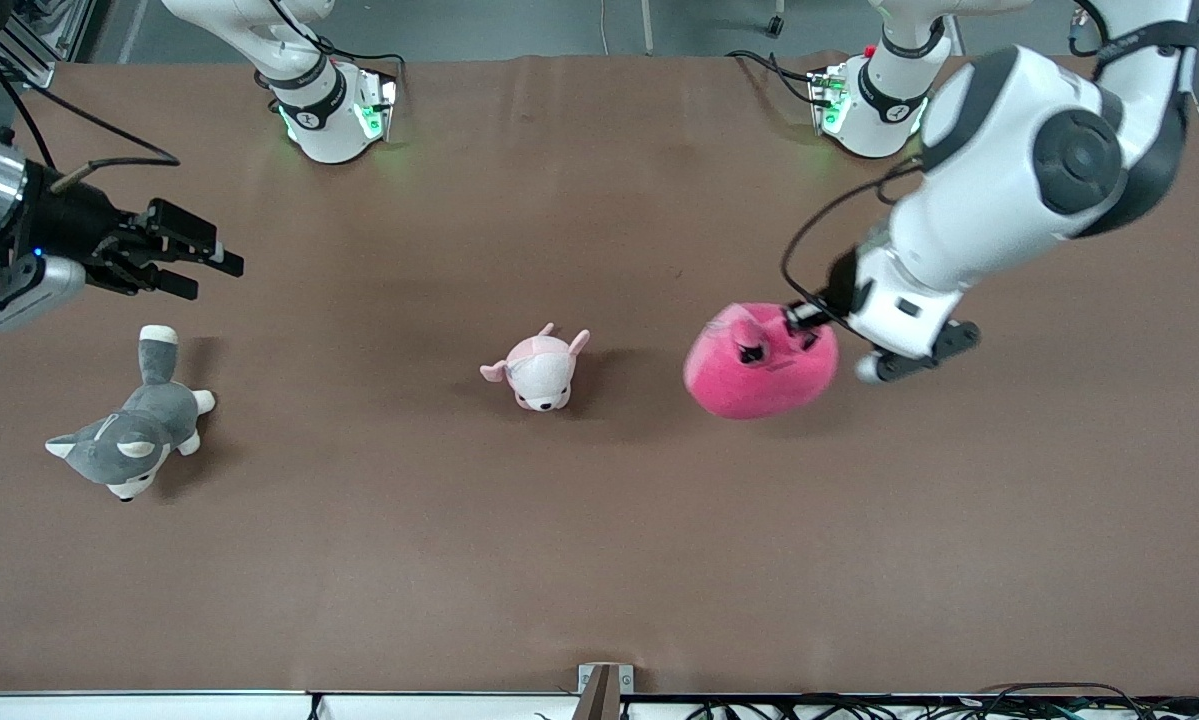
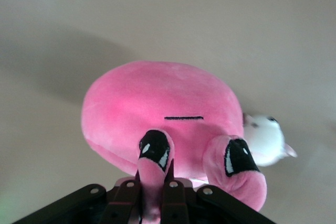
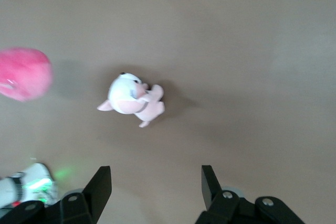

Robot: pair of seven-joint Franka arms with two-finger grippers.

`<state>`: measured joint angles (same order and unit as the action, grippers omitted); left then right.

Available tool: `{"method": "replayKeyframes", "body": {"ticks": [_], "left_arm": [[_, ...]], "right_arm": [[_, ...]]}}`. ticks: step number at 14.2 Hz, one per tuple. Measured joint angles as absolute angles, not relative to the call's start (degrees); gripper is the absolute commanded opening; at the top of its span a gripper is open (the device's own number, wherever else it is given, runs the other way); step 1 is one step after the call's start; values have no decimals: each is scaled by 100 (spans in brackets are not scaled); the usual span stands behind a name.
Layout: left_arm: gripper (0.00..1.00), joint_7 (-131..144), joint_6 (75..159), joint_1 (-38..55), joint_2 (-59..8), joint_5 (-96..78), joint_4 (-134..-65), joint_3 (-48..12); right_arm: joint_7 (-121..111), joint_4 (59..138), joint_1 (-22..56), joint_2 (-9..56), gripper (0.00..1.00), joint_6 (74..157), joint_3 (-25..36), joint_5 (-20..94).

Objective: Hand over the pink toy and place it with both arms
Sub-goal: 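Carry the pink plush toward the right gripper while the right gripper approaches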

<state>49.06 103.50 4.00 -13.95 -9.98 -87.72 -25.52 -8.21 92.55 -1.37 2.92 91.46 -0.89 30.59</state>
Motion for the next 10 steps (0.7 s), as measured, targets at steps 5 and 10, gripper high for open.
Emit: {"method": "replayKeyframes", "body": {"ticks": [5,10], "left_arm": [[0,6128,10739,1457,-1442,-1018,-8379,-2660],[0,6913,12229,2447,-1821,-1017,-8348,-2642]], "right_arm": [[-109,9153,-186,517,69,9145,-152,3439],[500,8988,91,507,68,9117,-205,3450]]}}
